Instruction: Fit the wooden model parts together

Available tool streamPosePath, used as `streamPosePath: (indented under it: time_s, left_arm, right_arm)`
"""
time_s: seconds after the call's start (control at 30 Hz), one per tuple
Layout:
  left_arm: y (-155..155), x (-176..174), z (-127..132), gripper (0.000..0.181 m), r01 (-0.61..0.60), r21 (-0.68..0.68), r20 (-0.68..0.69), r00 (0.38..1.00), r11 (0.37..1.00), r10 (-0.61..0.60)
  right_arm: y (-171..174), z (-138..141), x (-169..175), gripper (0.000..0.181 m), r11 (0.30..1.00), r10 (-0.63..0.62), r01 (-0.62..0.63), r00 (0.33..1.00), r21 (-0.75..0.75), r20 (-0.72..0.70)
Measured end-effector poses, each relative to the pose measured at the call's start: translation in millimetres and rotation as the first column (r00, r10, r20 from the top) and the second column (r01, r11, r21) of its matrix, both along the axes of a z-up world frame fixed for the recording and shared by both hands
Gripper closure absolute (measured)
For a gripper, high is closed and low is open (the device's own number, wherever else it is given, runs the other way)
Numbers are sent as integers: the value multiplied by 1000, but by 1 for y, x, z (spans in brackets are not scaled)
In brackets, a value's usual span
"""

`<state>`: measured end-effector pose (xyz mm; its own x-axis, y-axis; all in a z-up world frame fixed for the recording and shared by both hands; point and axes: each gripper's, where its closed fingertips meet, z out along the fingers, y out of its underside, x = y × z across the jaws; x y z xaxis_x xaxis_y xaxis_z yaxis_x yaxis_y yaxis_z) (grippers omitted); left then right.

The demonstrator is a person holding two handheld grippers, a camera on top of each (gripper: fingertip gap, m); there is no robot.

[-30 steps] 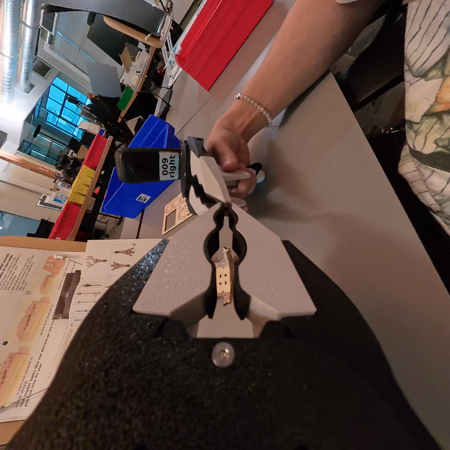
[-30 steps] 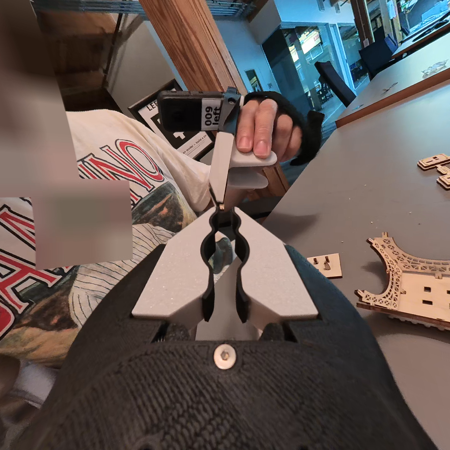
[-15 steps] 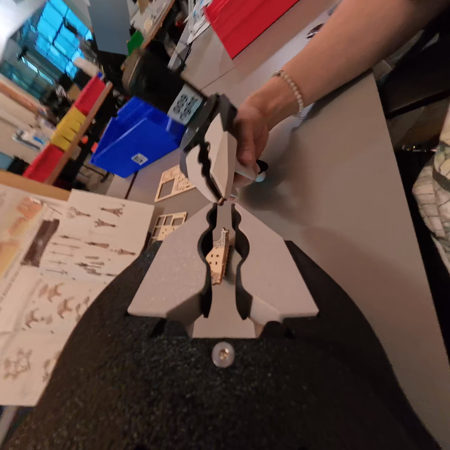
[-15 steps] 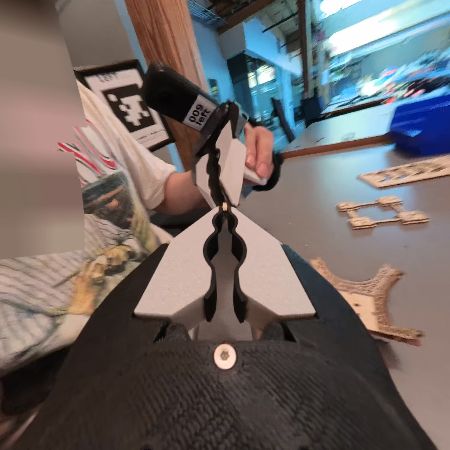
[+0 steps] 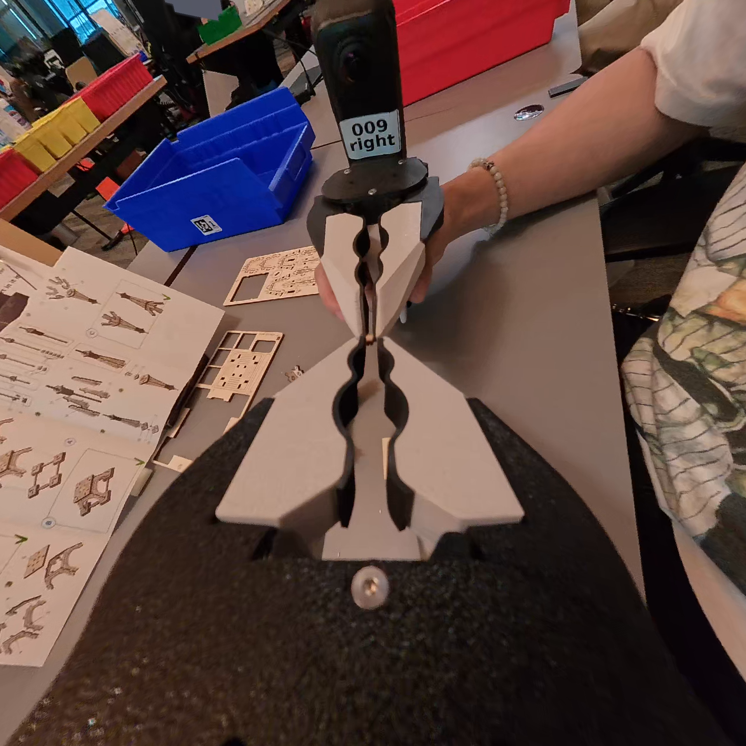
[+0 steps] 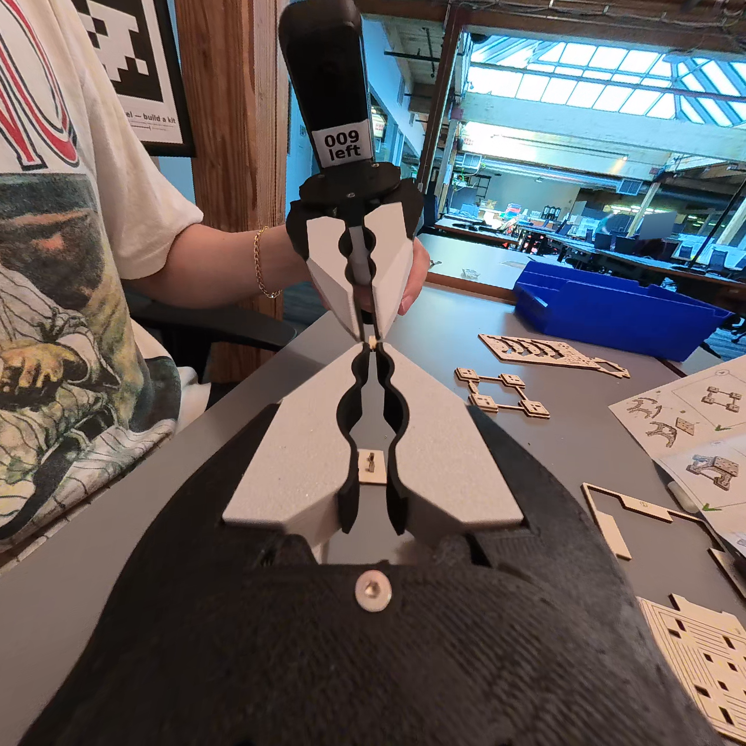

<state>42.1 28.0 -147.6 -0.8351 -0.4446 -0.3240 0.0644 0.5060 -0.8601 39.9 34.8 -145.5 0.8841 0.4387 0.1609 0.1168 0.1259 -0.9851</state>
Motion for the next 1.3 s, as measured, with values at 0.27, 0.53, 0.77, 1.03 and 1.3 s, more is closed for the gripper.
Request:
streamPosePath:
  time_s: [0.27, 0.53, 0.77, 1.03, 1.3]
  left_arm:
    - [-2, 0, 2, 181, 8, -21, -14, 1000, 1000, -8]
    - [1, 1, -4, 181, -8, 28, -46, 999, 1000, 9]
    - [10, 3, -19, 181, -71, 124, -150, 985, 990, 90]
    - [25, 0, -62, 181, -108, 314, -346, 912, 943, 220]
    - [28, -2, -88, 181, -72, 430, -454, 845, 900, 284]
  right_arm:
    - [-1, 1, -2, 180, 1000, 10, -10, 1000, 7, -8]
    - [1, -3, -3, 180, 1000, 2, -2, 1000, -17, 8]
    - [0, -18, 9, 168, 993, -55, 68, 989, -95, 135]
    - [-11, -47, 72, 176, 900, -267, 406, 801, -159, 536]
    - [-20, -73, 131, 181, 732, -414, 667, 597, -139, 687]
